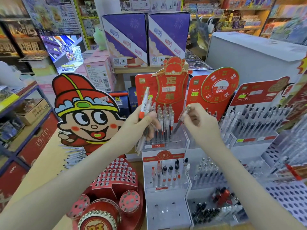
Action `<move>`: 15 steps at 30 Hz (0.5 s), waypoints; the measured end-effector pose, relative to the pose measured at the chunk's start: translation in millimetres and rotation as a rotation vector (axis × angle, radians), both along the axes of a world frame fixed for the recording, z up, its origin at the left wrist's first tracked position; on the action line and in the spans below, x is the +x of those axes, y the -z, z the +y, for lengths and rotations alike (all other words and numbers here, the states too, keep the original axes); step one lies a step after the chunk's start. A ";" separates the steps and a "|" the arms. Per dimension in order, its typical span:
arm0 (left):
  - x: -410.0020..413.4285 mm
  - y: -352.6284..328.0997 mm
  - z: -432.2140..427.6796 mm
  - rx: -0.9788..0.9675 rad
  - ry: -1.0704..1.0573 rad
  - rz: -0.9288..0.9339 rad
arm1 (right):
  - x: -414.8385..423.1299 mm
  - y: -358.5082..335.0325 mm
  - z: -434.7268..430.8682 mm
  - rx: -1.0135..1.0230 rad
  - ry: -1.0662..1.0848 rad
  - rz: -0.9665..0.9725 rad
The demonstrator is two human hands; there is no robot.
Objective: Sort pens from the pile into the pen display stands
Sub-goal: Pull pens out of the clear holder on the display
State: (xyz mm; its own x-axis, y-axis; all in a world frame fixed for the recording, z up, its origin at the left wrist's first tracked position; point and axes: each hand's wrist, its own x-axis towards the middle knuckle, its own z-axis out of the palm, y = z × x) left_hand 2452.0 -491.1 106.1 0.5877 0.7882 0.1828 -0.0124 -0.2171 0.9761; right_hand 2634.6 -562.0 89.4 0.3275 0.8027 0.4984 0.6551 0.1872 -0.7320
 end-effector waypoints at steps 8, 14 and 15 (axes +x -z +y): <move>4.7 0.4 -0.2 -0.190 0.006 -0.110 | -3.7 18.3 7.4 -0.218 -0.050 -0.063; 10.7 -4.0 2.6 -0.261 0.108 -0.161 | -3.0 17.7 14.2 -0.268 -0.061 -0.109; 10.9 -4.5 2.8 -0.249 0.119 -0.148 | -2.6 17.4 14.4 -0.288 -0.065 -0.112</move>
